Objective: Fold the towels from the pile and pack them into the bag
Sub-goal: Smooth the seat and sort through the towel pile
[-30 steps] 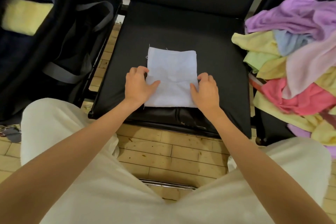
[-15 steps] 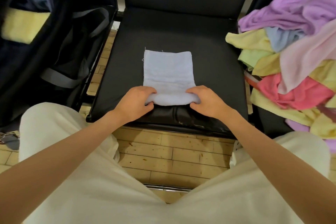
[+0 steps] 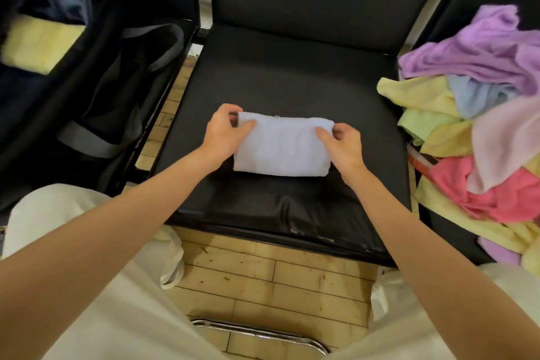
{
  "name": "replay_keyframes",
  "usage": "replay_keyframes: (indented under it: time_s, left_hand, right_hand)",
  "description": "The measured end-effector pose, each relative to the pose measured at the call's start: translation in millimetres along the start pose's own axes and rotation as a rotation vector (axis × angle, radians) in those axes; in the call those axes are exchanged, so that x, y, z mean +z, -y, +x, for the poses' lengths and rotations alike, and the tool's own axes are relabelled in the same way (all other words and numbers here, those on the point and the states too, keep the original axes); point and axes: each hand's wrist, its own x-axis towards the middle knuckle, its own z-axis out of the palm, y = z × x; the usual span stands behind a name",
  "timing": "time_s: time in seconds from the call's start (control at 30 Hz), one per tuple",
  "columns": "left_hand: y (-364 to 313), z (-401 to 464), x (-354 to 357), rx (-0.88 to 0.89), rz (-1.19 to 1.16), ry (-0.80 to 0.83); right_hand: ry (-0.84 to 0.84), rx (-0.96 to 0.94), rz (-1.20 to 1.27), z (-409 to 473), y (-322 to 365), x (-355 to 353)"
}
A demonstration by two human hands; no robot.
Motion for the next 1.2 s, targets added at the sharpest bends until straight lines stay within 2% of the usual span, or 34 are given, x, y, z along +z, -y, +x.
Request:
replay_keyframes:
  time_s: [0.07, 0.17, 0.23, 0.33, 0.43, 0.53, 0.63, 0.83, 0.97, 1.03, 1.2]
  left_hand:
    - [2.4, 9.1, 5.9, -0.041, 0.009, 0.031]
    - [7.9, 12.5, 11.1, -0.002, 0.173, 0.07]
    - [10.5, 9.4, 13.1, 0.009, 0.286, 0.037]
    - [13.3, 2.4, 15.6, -0.076, 0.464, -0.02]
    - [15.1, -3.9, 15.9, -0.129, 0.581, 0.037]
    - [16.6, -6.9, 11.7, -0.118, 0.54, 0.06]
    - [14.7, -9.0, -5.2, -0.121, 0.331, 0.056]
    - [1.5, 4.6, -102.9, -0.12, 0.069, -0.098]
    - [-12.6, 15.8, -191.7, -0.043, -0.068, -0.171]
    - [-14.2, 23.5, -235.3, 0.026, -0.025, -0.208]
    - [1.3, 61.1, -327.6, 0.125, 0.192, -0.492]
  right_hand:
    - [-0.015, 0.027, -0.004, 7.3, -1.4, 7.8]
    - [-0.025, 0.01, -0.082, 10.9, -4.4, 16.4]
    - [-0.039, 0.006, -0.201, 11.9, -8.2, 21.3]
    - [-0.002, 0.054, -0.429, 8.2, -10.5, 26.0]
    - [0.06, 0.054, -0.495, -1.2, -6.6, 27.5]
    - [0.095, 0.046, -0.386, -14.3, 3.1, 30.6]
    - [0.125, 0.023, -0.234, -29.1, 23.2, 36.2]
    - [0.196, -0.163, 0.021, -54.8, 98.9, 72.8]
    - [0.305, -0.431, 0.148, -68.7, 165.0, 115.0]
    - [0.32, -0.56, 0.132, -72.8, 195.3, 139.5]
    - [0.351, -0.733, 0.076, -67.0, 255.9, 217.9]
